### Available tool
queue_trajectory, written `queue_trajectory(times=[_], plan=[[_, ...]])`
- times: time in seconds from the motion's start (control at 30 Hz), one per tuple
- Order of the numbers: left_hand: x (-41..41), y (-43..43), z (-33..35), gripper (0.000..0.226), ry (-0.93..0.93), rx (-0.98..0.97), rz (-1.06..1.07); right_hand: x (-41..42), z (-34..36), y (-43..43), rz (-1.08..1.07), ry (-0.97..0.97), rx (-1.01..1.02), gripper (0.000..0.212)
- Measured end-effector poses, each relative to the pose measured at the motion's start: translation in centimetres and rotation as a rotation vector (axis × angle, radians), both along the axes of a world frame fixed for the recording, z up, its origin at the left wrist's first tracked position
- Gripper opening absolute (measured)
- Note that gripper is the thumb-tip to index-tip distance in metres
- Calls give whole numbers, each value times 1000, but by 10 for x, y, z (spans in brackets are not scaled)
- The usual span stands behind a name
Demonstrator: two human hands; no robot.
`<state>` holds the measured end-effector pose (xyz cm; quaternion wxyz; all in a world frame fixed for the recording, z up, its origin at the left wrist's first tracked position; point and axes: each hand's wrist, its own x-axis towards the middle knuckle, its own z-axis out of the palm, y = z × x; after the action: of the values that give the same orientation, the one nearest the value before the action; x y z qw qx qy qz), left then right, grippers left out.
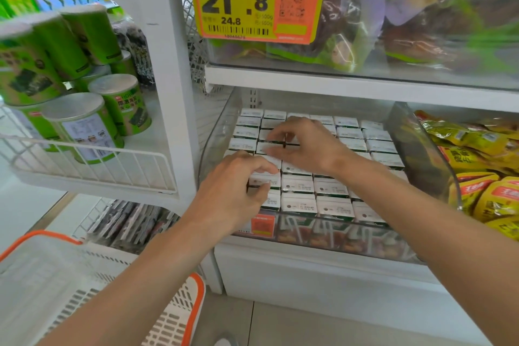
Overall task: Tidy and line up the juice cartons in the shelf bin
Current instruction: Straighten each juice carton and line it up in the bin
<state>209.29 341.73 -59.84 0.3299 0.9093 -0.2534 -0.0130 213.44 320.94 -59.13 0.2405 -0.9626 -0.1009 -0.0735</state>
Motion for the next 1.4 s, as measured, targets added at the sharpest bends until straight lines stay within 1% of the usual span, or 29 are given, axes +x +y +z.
queue_trajectory(times=[0.13,0.3,0.47,0.57,0.67,0.73,0.8,0.9,1.0,1.07,1.1,1.17,1.2,1.27,1.33,1.4], plan=[[1,1,-1,27,5,8,-3,13,8,7,41,33,-148,28],[1,3,-1,26,-1,1,-14,17,21,5,55,96,-306,34],[0,3,0,25,-7,-4,-14,23,29,9,53,148,-413,37],[0,3,1,25,-12,6,-15,25,29,11,59,166,-415,36],[-1,3,2,26,-6,14,-9,22,30,3,73,187,-300,36],[0,2,2,27,-4,17,-6,17,31,-3,56,148,-156,35],[0,1,1,29,-9,5,9,7,30,-5,47,49,10,30],[2,-1,0,35,-8,-117,71,-20,24,-9,49,-127,107,31],[3,-2,3,57,19,-232,100,-58,18,-14,33,-248,170,36],[-1,-4,8,69,27,-240,21,-81,18,-16,19,-272,260,34],[-3,-7,11,68,29,-232,-31,-90,19,-15,12,-256,330,32],[-8,-12,15,51,74,-273,-120,-104,22,-13,-11,-204,514,30],[-10,-14,17,42,128,-325,-146,-110,23,-12,-33,-180,620,32],[-15,-18,20,32,249,-421,-158,-120,24,-12,-93,-121,815,44],[-18,-22,19,27,324,-484,-138,-128,23,-15,-157,-74,899,55],[-20,-25,17,25,421,-564,-133,-133,19,-17,-207,-60,881,53]])
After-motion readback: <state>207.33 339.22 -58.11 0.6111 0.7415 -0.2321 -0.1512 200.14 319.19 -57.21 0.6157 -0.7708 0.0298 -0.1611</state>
